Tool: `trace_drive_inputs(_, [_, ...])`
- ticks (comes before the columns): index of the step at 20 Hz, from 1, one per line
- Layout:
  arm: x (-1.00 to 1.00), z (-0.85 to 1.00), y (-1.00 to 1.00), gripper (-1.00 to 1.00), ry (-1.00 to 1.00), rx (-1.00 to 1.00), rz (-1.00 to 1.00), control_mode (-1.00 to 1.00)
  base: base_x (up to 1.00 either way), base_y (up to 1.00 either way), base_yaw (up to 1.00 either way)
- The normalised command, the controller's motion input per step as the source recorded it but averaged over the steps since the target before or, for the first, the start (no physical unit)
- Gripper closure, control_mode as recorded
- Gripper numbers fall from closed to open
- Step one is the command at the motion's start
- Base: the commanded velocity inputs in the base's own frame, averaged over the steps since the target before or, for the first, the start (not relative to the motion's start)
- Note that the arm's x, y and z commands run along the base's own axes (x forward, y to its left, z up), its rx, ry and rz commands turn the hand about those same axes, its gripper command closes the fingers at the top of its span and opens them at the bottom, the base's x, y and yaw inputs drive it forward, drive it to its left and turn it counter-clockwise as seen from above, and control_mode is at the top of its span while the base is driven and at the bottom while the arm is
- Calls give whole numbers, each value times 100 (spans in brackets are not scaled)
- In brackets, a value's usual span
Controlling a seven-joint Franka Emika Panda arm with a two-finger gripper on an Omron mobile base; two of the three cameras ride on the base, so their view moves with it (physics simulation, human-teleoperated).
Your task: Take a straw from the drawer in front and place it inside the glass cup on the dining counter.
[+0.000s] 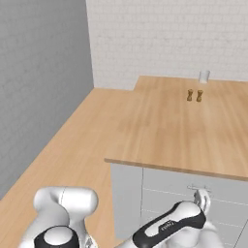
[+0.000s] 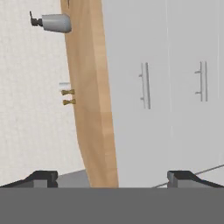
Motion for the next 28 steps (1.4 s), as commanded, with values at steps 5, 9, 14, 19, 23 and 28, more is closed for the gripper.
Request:
trace_drive_inputs(5, [78,-7,0,-100,1,9,0,-100,0,0,0])
trace_drive_inputs(9, [81,-7,0,-100,16,3,0,-100,0,0,0])
trace_drive_inputs(14, [43,-50,0,-100,4,6,0,-100,0,0,0])
trace_drive_inputs(19, [21,-55,0,-100,0,5,0,-100,0,0,0])
trace_drive_inputs(23, [37,-29,0,-100,0,4,0,-100,0,0,0])
trace_drive_inputs(28, [16,-37,-26,-100,0,6,0,-100,0,0,0])
